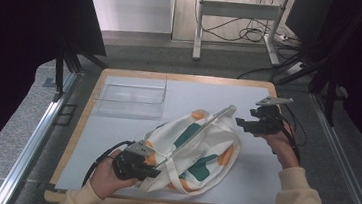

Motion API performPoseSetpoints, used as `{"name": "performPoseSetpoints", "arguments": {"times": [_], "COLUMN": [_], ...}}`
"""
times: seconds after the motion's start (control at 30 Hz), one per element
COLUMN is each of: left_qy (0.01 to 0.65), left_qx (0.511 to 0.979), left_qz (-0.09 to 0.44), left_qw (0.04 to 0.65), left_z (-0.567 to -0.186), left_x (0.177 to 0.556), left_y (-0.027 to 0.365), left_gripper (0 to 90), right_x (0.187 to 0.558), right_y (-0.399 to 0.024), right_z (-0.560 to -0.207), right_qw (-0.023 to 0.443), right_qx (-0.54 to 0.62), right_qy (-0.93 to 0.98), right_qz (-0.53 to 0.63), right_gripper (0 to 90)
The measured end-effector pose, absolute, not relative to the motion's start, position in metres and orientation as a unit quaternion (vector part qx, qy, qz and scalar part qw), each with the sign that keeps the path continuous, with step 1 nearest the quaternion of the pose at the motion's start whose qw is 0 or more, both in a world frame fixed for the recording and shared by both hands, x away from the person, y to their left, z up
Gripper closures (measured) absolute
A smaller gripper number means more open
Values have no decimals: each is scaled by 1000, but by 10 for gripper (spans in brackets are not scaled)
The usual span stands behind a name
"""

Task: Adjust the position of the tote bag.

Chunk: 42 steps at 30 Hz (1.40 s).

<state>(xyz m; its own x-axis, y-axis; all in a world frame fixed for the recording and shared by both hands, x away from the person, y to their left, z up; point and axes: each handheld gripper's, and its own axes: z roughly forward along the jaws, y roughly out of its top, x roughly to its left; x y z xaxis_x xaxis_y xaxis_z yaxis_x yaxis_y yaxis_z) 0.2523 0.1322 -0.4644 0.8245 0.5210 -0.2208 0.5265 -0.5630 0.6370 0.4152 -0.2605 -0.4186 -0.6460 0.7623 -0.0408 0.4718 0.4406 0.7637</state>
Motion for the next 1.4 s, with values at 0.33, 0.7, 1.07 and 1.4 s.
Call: {"name": "performPoseSetpoints", "arguments": {"times": [0.33,0.7,1.07,1.4], "left_qy": [297,296,296,297], "left_qx": [883,883,883,882], "left_qz": [-5,-5,-6,-5], "left_qw": [365,364,365,365], "left_z": [-465,-465,-465,-465], "left_x": [252,252,252,253], "left_y": [132,132,132,132], "left_gripper": [844,842,843,841], "right_x": [419,438,459,475], "right_y": [-254,-245,-225,-212], "right_z": [-420,-417,-416,-420], "right_qw": [187,185,177,151], "right_qx": [385,343,299,260], "right_qy": [828,861,889,909], "right_qz": [363,328,297,288], "right_gripper": [303,361,415,530]}}
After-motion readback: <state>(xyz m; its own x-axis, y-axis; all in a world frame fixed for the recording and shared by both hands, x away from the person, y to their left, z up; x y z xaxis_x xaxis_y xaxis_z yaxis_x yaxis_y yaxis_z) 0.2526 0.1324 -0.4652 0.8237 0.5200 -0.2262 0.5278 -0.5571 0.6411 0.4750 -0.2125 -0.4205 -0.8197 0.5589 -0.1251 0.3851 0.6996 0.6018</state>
